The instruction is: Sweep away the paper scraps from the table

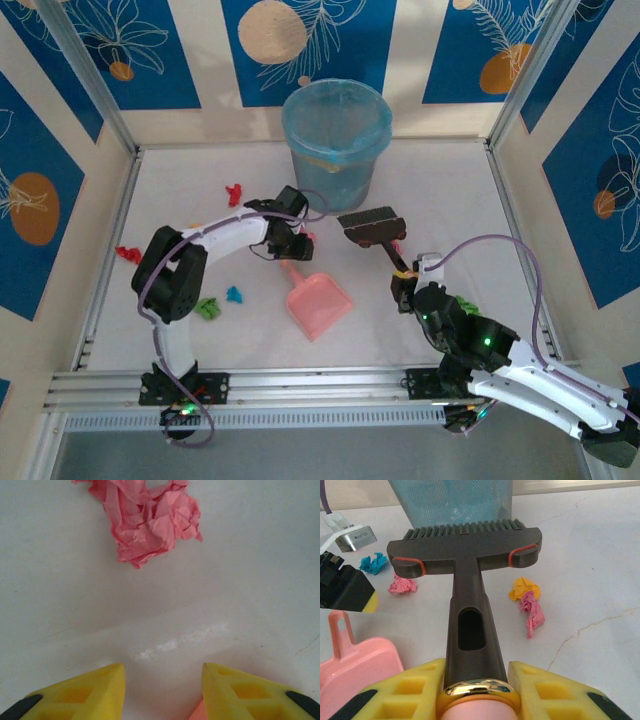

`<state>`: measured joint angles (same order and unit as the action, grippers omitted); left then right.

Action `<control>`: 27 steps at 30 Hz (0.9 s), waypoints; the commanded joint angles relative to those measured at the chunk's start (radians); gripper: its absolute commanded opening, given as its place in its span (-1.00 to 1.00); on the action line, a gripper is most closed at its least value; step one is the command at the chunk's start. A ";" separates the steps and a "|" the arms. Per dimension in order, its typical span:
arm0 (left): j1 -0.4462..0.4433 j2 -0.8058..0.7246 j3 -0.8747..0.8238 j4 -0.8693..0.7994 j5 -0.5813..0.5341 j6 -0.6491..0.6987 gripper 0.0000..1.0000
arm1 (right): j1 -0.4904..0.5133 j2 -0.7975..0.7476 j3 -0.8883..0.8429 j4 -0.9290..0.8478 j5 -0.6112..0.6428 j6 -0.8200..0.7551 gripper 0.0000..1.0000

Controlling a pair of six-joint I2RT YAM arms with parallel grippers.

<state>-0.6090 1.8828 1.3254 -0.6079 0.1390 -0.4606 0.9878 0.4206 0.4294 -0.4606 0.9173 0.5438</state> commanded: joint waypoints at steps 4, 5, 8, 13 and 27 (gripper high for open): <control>0.013 -0.089 -0.090 0.060 0.042 -0.007 -0.12 | -0.001 -0.019 0.004 0.041 0.035 0.014 -1.00; 0.012 -0.101 -0.107 0.063 0.044 -0.014 -0.12 | -0.001 -0.019 0.010 0.042 0.021 0.008 -1.00; 0.012 -0.143 -0.160 0.082 0.058 -0.027 -0.12 | -0.003 -0.016 0.033 0.033 -0.028 0.007 -1.00; 0.013 -0.222 -0.259 0.123 0.097 -0.044 -0.12 | -0.009 0.023 0.106 -0.041 -0.110 0.040 -1.00; -0.006 -0.411 -0.567 0.332 0.222 -0.033 0.13 | -0.345 0.217 0.221 -0.119 -0.592 0.136 -1.00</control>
<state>-0.6071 1.5097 0.8024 -0.3443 0.3187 -0.5152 0.6781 0.6453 0.6323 -0.6136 0.4507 0.6548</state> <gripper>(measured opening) 0.556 0.315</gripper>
